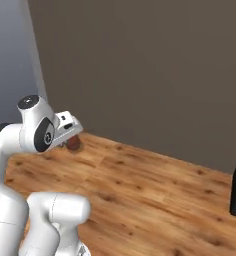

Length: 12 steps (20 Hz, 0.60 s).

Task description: Place the microwavable item in the microwave. Then, close the microwave door and press the start button.

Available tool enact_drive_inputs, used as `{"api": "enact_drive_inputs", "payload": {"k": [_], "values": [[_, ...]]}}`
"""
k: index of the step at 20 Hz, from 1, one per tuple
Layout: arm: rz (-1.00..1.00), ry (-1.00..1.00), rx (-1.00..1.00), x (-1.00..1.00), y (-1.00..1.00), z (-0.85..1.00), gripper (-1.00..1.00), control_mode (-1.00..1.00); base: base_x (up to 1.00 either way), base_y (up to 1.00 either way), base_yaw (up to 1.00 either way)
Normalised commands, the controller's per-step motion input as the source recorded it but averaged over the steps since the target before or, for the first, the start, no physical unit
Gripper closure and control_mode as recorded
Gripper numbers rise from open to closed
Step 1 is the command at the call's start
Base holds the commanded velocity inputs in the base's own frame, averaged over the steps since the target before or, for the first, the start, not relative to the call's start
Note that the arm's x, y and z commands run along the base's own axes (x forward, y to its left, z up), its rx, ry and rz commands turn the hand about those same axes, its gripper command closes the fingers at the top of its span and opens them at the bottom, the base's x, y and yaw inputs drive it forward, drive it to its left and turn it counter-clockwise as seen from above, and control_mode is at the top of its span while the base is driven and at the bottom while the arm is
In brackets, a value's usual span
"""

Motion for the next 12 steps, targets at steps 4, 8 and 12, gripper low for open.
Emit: {"api": "enact_drive_inputs", "payload": {"k": [4,8,12], "values": [[0.00,0.00,0.00,0.00,0.00,0.00,1.00,1.00,0.00,0.44,0.73],[0.00,0.00,0.00,0.00,0.00,0.00,1.00,1.00,0.01,0.45,0.72],[0.00,0.00,0.00,0.00,0.00,0.00,1.00,1.00,0.01,0.45,0.72]]}}
